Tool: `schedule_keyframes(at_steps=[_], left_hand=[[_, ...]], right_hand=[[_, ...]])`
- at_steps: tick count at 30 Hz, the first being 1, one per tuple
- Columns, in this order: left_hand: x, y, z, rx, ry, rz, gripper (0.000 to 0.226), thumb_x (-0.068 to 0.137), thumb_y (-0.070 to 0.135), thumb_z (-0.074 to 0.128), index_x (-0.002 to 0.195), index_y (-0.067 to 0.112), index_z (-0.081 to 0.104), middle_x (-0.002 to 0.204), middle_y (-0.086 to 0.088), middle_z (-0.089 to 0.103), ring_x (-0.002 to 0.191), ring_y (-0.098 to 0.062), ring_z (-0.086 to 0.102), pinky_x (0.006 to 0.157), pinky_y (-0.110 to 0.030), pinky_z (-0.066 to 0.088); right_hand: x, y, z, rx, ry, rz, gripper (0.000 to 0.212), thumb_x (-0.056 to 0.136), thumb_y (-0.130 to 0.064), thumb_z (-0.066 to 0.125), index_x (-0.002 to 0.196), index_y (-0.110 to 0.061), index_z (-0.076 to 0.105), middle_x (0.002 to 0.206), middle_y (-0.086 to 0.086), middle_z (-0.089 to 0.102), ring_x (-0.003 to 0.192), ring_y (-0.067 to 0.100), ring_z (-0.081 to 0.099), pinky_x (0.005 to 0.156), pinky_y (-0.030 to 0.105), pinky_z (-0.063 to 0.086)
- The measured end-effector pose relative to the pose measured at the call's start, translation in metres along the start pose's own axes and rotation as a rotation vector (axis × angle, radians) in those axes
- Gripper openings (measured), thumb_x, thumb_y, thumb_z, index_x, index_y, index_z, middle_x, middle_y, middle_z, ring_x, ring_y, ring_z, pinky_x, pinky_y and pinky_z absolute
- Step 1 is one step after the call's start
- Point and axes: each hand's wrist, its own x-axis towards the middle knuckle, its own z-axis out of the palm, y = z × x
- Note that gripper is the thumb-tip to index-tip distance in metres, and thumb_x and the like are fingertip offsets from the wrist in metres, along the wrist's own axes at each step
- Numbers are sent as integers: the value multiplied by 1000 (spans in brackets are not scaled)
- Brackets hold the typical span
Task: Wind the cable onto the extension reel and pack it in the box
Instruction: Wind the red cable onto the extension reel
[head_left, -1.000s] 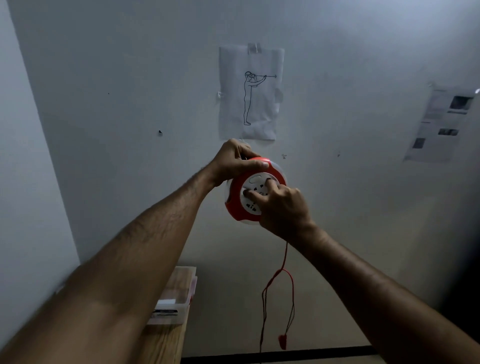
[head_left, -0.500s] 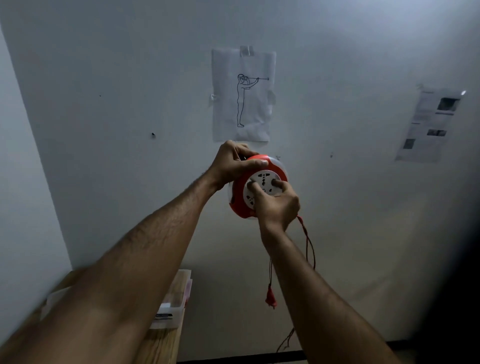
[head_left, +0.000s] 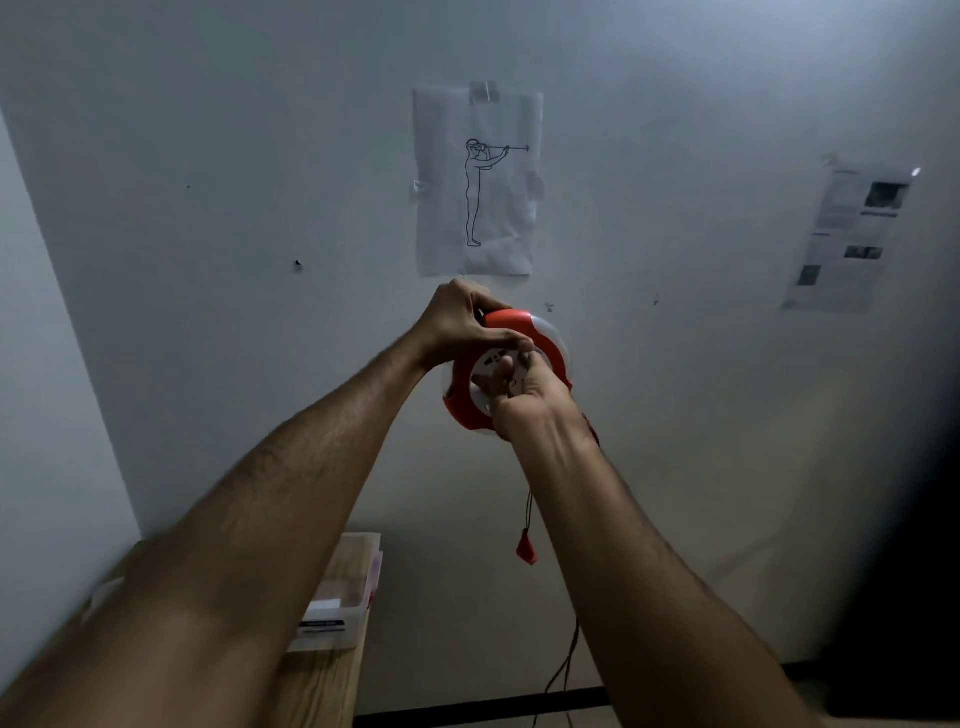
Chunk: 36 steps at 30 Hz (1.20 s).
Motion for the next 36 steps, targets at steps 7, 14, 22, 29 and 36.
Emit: schedule_keyframes(at_steps=[7, 14, 22, 29, 36], left_hand=[[-5, -9, -4, -48, 79, -55, 48, 72, 54, 84, 91, 10, 82, 80, -10, 73, 72, -24, 72, 67, -52, 61], [0, -6, -15, -124, 46, -113, 36, 76, 40, 88, 93, 8, 81, 88, -9, 76, 77, -22, 76, 72, -49, 64], [5, -8, -13, -142, 44, -115, 42, 76, 45, 86, 94, 7, 81, 90, -11, 75, 77, -24, 75, 71, -49, 64], [1, -10, -20, -169, 57, -131, 27, 79, 35, 86, 88, 11, 81, 83, -4, 75, 73, -19, 74, 66, -34, 63], [-7, -9, -26, -213, 53, -124, 8, 81, 26, 85, 81, 25, 77, 73, 18, 73, 70, -9, 73, 62, -18, 55]], right_hand=[[7, -10, -19, -477, -42, -131, 40, 88, -21, 78, 113, 1, 57, 109, 29, 69, 83, 26, 75, 46, 25, 55], [36, -30, -68, -949, 184, -911, 16, 95, -21, 69, 84, -9, 67, 80, 11, 74, 61, 20, 67, 49, 25, 52], [52, -43, -75, -961, 86, -693, 10, 100, -9, 59, 104, -3, 66, 92, 17, 73, 63, 22, 65, 50, 27, 53], [59, -49, -67, -1085, 159, -872, 16, 96, -20, 67, 89, -6, 70, 80, 8, 72, 65, 16, 62, 56, 29, 49], [60, -76, -60, -1282, 383, -1245, 27, 94, -18, 66, 67, -18, 63, 62, -3, 62, 58, 16, 62, 57, 26, 53]])
